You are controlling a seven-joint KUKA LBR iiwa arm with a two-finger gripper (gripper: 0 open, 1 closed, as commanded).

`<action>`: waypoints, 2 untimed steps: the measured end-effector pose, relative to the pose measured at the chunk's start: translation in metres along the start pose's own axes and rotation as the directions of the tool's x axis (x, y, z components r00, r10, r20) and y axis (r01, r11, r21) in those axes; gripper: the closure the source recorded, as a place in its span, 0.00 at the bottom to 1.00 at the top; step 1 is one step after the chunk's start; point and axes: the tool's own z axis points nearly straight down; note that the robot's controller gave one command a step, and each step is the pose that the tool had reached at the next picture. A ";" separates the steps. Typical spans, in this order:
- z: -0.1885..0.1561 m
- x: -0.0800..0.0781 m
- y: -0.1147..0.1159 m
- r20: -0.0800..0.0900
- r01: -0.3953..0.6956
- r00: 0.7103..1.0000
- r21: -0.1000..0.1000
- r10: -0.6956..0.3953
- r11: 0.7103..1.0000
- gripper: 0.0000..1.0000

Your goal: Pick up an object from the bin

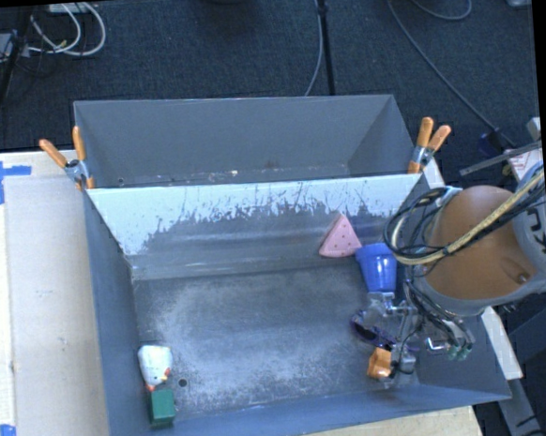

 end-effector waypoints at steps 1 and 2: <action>-0.018 0.005 0.000 0.006 0.049 0.999 0.002 -0.049 0.999 0.00; 0.035 0.007 -0.013 0.012 0.177 0.984 0.002 -0.177 0.984 0.00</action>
Offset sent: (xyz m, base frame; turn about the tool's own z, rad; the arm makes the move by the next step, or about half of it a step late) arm -0.0116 -0.0144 -0.0350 -0.1787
